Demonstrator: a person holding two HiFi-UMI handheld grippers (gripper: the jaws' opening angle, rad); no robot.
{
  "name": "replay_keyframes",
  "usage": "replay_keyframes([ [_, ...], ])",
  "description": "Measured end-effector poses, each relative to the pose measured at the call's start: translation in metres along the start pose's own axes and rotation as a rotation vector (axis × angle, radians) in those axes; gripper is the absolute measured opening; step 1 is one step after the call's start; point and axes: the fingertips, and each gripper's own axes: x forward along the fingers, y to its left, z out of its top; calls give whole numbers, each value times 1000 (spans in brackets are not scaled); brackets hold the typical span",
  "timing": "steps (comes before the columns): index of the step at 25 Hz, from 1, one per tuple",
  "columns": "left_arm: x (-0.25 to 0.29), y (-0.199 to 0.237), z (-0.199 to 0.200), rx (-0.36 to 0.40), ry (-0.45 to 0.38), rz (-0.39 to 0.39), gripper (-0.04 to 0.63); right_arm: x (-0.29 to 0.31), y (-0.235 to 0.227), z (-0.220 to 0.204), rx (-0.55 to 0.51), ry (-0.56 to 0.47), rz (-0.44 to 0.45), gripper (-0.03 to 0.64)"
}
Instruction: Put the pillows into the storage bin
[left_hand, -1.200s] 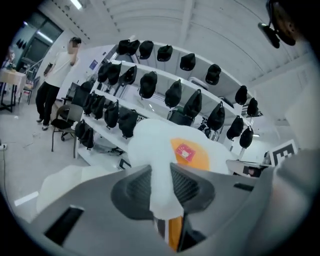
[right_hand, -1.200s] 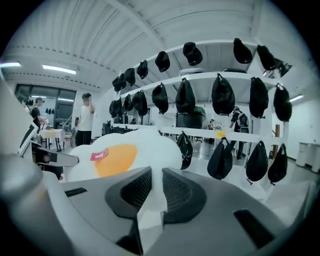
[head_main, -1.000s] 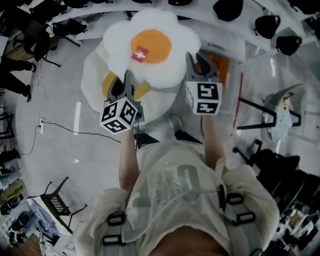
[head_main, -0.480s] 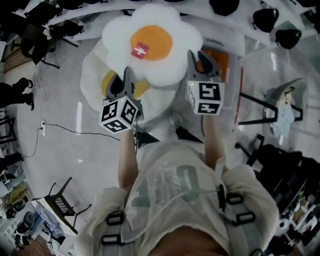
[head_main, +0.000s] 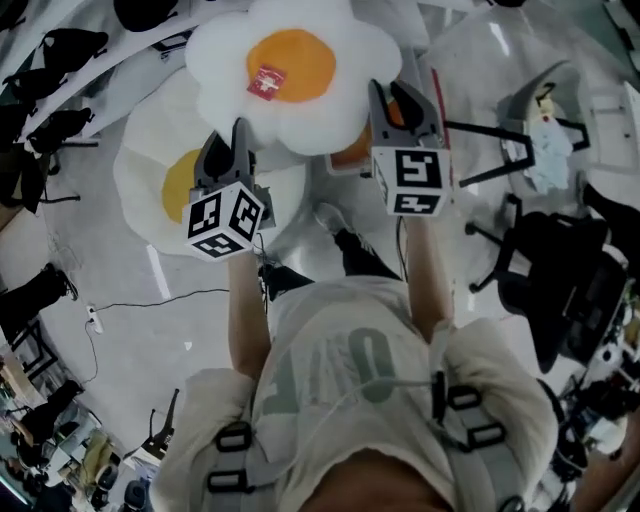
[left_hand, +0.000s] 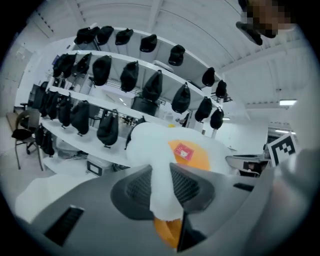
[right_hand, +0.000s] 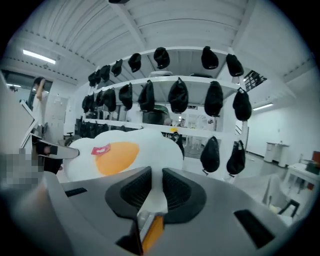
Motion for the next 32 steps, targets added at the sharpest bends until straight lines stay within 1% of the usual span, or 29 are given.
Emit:
replay_keyframes([
  [3,55,-60,-9,47,30,-119,89,-17,-75,-29,-11,39,-128,63],
  [5,86,-99,-15,73,46,-190,89,-28,-118,-47,7,67,-206,63],
  [7,112,-134,-19,96,55,-242,87,-36,-155,-61,34,86,-271,63],
  [9,130,-161,-25,107,65,-279,87,-43,-181,-72,50,102,-321,63],
  [11,142,-179,-32,107,80,-307,87,-47,-199,-79,58,116,-356,63],
  [14,155,-193,-42,111,105,-334,86,-49,-214,-90,66,127,-376,63],
  [16,162,-197,-52,129,123,-336,96,-48,-221,-101,114,123,-367,66],
  [17,167,-195,-58,137,134,-323,137,-48,-225,-108,158,114,-371,88],
  [18,172,-191,-64,134,144,-294,188,-49,-232,-114,197,104,-390,150],
  [19,177,-185,-68,121,148,-257,254,-51,-239,-120,213,100,-418,258],
  [20,180,-179,-71,110,148,-225,267,-53,-243,-125,201,108,-441,270],
  [22,179,-170,-74,113,152,-203,267,-57,-242,-132,160,136,-452,270],
  [25,173,-166,-74,112,156,-203,267,-60,-234,-136,137,154,-437,270],
  [32,159,-161,-64,101,133,-201,267,-57,-216,-128,103,147,-399,270],
])
